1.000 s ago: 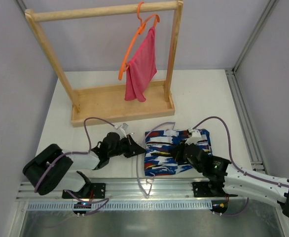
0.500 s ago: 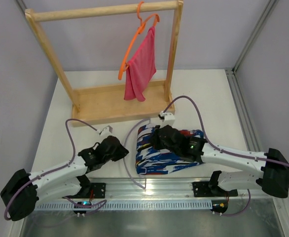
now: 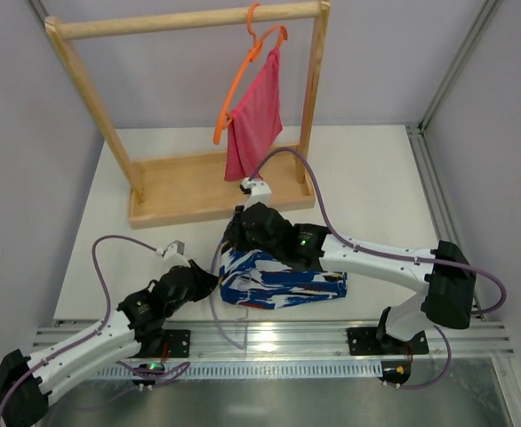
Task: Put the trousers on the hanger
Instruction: Place trousers on hanger
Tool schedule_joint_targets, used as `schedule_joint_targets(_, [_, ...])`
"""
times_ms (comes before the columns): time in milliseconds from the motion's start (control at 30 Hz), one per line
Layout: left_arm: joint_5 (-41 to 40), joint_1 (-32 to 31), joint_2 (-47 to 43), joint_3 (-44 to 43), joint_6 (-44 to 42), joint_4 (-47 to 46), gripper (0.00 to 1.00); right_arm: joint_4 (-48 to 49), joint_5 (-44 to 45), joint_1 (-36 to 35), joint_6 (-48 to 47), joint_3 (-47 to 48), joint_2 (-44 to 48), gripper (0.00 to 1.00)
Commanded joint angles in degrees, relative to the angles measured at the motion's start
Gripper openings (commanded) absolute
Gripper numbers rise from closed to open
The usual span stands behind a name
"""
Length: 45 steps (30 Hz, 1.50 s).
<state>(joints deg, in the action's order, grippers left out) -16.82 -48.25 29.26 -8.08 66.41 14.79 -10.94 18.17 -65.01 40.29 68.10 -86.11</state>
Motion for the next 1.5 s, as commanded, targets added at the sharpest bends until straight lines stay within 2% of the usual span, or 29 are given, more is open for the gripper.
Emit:
schedule_joint_targets(0, [0.74, 0.09, 4.55, 0.43, -1.73, -9.06, 0.00, 5.31, -1.89, -0.11, -0.57, 3.45, 2.17, 0.04])
schedule_joint_targets(167, [0.56, -0.18, 15.37, 0.34, -1.29, -14.61, 0.00, 7.51, -5.52, -0.73, 0.05, -2.60, 6.55, 0.04])
schedule_joint_targets(267, [-1.89, -2.19, 20.57, 0.25, -0.67, -16.98, 0.00, 6.73, -1.75, -0.73, -0.13, -11.56, 13.75, 0.04])
schedule_joint_targets(433, [-7.86, -4.31, 21.81, 0.87, 3.98, -12.62, 0.00, 0.05, 10.98, 1.46, 1.80, -29.72, 28.58, 0.04])
schedule_joint_targets(567, [-8.76, -4.83, 20.76, 0.87, 3.73, -11.97, 0.00, -1.37, 11.62, 5.59, 7.33, -42.67, 37.05, 0.04])
schedule_joint_targets(667, [-7.53, -6.24, 18.83, 1.83, 1.45, -16.60, 0.00, -0.93, 11.88, 6.65, 12.34, -49.36, 40.05, 0.06])
schedule_joint_targets(767, [-4.64, -7.29, 16.80, 2.10, -1.19, -20.31, 0.00, 0.74, 10.13, 6.65, 14.20, -51.75, 39.62, 0.18])
schedule_joint_targets(867, [-3.40, -7.47, 15.22, 0.87, -1.46, -20.68, 0.01, 2.40, 5.48, 6.83, 12.89, -50.52, 38.65, 0.38])
schedule_joint_targets(900, [-3.48, -7.47, 14.52, 0.52, -1.37, -18.59, 0.00, 3.11, 2.42, 6.92, 12.18, -50.00, 38.82, 0.54])
schedule_joint_targets(1033, [-4.01, -7.56, 13.46, -0.98, -1.29, -16.11, 0.00, 5.58, -2.87, 7.62, 12.18, -49.64, 40.05, 0.71])
schedule_joint_targets(1233, [-4.19, -7.74, 14.16, -1.77, -1.46, -16.37, 0.00, 3.90, -4.28, 9.55, 12.53, -51.38, 41.28, 0.77])
schedule_joint_targets(1367, [-4.01, -7.91, 15.13, -1.50, -0.85, -18.64, 0.00, 13.53, -9.71, 10.43, 12.44, -54.29, 38.22, 0.78])
schedule_joint_targets(1467, [-3.66, -8.61, 15.66, -1.50, 0.21, -20.75, 0.00, 19.80, -12.80, 10.17, 12.53, -53.51, 32.61, 0.73])
